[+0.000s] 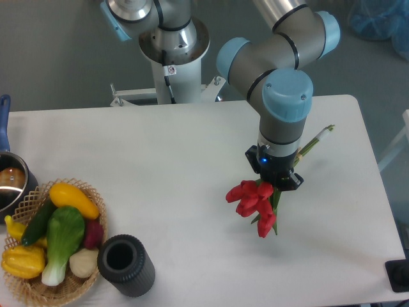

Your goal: Insert the flowers into the vase

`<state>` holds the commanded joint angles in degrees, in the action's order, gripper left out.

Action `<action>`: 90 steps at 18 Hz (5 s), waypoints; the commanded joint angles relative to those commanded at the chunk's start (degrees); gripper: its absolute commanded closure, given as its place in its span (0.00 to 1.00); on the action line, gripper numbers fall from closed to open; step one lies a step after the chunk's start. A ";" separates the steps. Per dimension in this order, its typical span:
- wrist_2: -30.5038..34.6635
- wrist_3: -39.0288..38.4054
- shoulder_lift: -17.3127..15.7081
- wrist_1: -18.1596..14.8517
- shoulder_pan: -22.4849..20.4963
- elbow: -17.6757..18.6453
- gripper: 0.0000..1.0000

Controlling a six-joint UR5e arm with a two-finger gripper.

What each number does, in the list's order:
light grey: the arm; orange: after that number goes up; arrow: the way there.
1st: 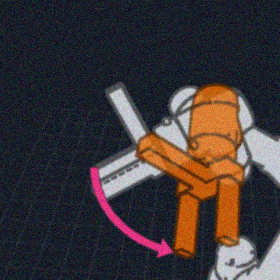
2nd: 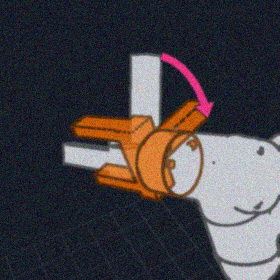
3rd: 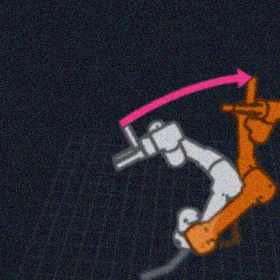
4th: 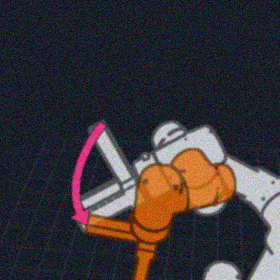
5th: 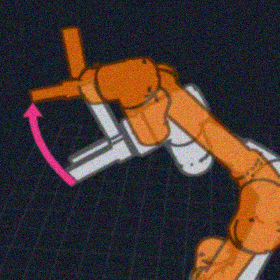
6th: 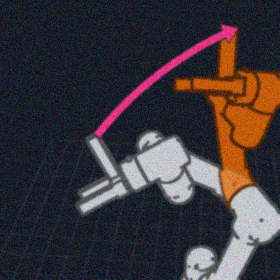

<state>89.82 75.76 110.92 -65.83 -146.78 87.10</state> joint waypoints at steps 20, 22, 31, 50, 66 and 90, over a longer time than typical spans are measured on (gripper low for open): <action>-12.81 0.00 -1.76 1.75 -0.53 0.00 0.94; -17.29 -0.53 -1.93 3.60 -0.62 0.00 0.94; -34.87 -7.64 -5.01 6.06 -1.14 1.85 0.94; -48.31 -11.77 -9.49 11.95 -2.55 3.16 0.92; -80.75 -11.52 -10.99 12.74 -7.47 8.34 0.92; -93.16 -0.18 -2.29 13.54 0.61 1.68 0.91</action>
<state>-3.34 75.59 108.63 -52.29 -146.17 88.78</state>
